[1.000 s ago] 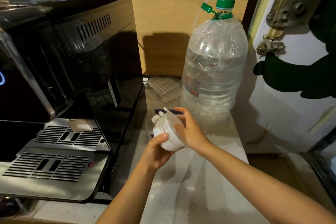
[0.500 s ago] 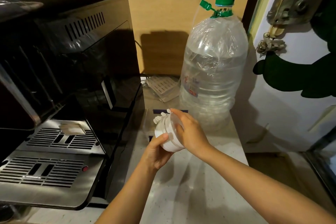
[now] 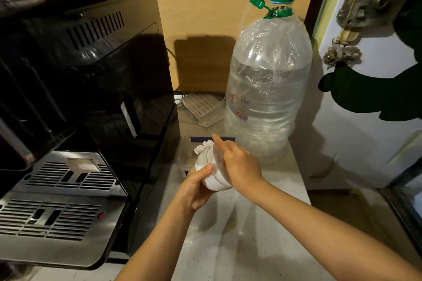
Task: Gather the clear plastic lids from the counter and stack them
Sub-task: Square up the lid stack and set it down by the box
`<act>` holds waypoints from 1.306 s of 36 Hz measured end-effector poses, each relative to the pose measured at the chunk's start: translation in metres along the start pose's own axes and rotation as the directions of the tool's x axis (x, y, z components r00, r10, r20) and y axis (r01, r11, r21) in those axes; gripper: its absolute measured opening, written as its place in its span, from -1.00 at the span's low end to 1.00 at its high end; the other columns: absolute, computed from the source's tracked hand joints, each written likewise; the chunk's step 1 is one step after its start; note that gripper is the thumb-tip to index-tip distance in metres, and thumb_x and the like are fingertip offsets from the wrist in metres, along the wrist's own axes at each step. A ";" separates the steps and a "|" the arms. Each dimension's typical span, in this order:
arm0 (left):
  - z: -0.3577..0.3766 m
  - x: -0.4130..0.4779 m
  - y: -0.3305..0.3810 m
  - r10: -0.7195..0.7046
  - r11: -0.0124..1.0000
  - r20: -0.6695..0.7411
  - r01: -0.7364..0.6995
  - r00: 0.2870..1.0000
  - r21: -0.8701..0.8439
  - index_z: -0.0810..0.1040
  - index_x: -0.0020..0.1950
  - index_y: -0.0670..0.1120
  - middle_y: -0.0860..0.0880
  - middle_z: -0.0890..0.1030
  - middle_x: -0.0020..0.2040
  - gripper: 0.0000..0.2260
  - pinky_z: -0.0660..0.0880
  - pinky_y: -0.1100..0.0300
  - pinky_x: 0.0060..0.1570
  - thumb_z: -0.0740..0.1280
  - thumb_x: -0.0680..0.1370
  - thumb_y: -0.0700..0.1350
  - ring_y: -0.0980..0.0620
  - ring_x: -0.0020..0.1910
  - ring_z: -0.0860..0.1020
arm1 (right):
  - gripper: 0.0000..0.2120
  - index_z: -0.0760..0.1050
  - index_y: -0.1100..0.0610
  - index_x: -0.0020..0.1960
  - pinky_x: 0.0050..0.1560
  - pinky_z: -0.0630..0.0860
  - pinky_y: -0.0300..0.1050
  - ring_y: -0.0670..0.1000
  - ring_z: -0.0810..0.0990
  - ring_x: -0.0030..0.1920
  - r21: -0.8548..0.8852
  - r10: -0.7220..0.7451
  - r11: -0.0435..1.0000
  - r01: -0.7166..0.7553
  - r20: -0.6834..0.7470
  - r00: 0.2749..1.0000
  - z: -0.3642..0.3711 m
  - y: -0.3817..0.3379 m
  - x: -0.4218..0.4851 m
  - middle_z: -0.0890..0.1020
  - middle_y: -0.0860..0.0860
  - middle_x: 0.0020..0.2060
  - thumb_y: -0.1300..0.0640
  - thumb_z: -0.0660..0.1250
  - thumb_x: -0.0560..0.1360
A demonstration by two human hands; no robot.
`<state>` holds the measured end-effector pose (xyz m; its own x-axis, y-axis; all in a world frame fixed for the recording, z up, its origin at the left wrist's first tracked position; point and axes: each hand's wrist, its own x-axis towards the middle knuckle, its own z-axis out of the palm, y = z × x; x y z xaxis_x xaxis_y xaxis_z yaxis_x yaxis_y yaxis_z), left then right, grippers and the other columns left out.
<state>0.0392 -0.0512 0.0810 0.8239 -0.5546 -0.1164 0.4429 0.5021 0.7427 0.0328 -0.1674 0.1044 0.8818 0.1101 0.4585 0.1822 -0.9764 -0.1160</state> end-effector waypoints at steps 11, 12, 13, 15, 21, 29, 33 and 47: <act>0.003 0.004 0.007 -0.015 0.994 -0.062 0.021 0.998 0.107 0.53 0.03 -0.07 -0.09 0.67 -0.17 -0.22 0.62 0.06 -0.29 0.63 -0.14 0.03 -0.03 -0.20 0.66 | -0.37 0.54 0.21 0.16 -0.70 0.47 -0.12 0.09 0.62 -0.47 0.103 -0.041 0.994 0.041 -0.002 0.999 0.017 0.006 0.005 0.67 0.10 -0.28 0.26 0.59 0.10; 0.002 0.005 0.008 -0.014 0.993 -0.074 0.022 0.997 0.116 0.52 0.05 -0.08 -0.10 0.66 -0.16 -0.21 0.62 0.05 -0.29 0.63 -0.14 0.03 -0.04 -0.19 0.66 | -0.37 0.52 0.21 0.19 -0.66 0.51 -0.09 0.10 0.64 -0.43 0.126 -0.045 0.991 0.043 0.010 0.999 0.016 0.006 0.006 0.68 0.12 -0.24 0.27 0.57 0.13; 0.001 0.005 0.009 -0.014 0.991 -0.083 0.025 0.996 0.128 0.51 0.07 -0.08 -0.11 0.66 -0.15 -0.20 0.63 0.03 -0.27 0.63 -0.14 0.03 -0.06 -0.17 0.65 | -0.38 0.48 0.21 0.25 -0.55 0.57 -0.05 0.13 0.67 -0.34 0.165 -0.049 0.985 0.043 0.036 0.998 0.014 0.006 0.007 0.69 0.14 -0.14 0.29 0.53 0.20; 0.000 0.007 0.012 -0.013 0.985 -0.099 0.030 0.995 0.171 0.50 0.09 -0.09 -0.13 0.65 -0.11 -0.21 0.60 -0.03 -0.18 0.61 -0.10 0.00 -0.09 -0.12 0.63 | -0.41 0.25 0.13 0.43 -0.07 0.62 0.03 0.15 0.63 0.03 0.258 -0.050 0.966 0.017 0.122 0.991 0.011 0.004 0.013 0.58 0.12 0.21 0.28 0.33 0.44; -0.005 0.017 0.020 0.066 0.990 -0.130 -0.048 0.989 0.132 0.56 0.00 -0.06 -0.05 0.70 -0.22 -0.53 0.62 0.15 -0.25 0.44 0.10 -0.09 0.01 -0.22 0.66 | -0.31 0.00 -0.08 0.49 0.38 0.22 -0.21 0.03 0.22 0.47 0.667 -0.073 0.712 -0.217 0.378 0.923 0.004 0.012 0.027 0.22 0.02 0.49 0.37 0.15 0.50; 0.000 0.034 0.026 0.106 0.987 -0.211 -0.078 0.972 0.138 0.55 -0.03 0.04 -0.03 0.66 -0.19 -0.58 0.54 0.09 -0.18 0.44 0.13 -0.07 0.03 -0.19 0.62 | -0.12 -0.07 0.00 0.49 0.39 0.15 -0.15 0.00 0.01 0.51 0.816 -0.183 0.318 -0.483 0.553 0.813 -0.009 0.021 0.043 0.06 0.05 0.51 0.29 0.14 0.22; 0.009 0.042 0.028 0.128 0.980 -0.223 -0.089 0.966 0.175 0.53 0.03 0.00 -0.05 0.64 -0.12 -0.79 0.51 0.08 -0.10 0.34 0.42 -0.18 0.02 -0.13 0.61 | -0.06 -0.13 0.00 0.50 0.24 0.32 -0.35 -0.11 0.06 0.45 0.802 -0.263 0.364 -0.473 0.575 0.775 -0.004 0.029 0.045 0.09 0.00 0.46 0.32 0.34 0.30; 0.010 0.065 0.033 0.112 0.964 -0.183 -0.062 0.977 0.257 0.38 0.33 -0.05 -0.14 0.54 0.17 -0.49 0.56 0.24 -0.28 0.19 0.44 0.16 0.01 0.03 0.56 | -0.08 0.12 0.06 0.46 -0.06 0.52 -0.43 -0.22 0.51 0.02 0.885 -0.095 0.200 -0.421 0.445 0.891 0.023 0.044 0.060 0.48 -0.02 0.17 0.42 0.46 0.24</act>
<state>0.1043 -0.0772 0.1047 0.9188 -0.3645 -0.1512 0.2850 0.3481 0.8931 0.1037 -0.1995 0.1068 0.9615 0.2735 0.0274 0.0502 -0.0771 -0.9958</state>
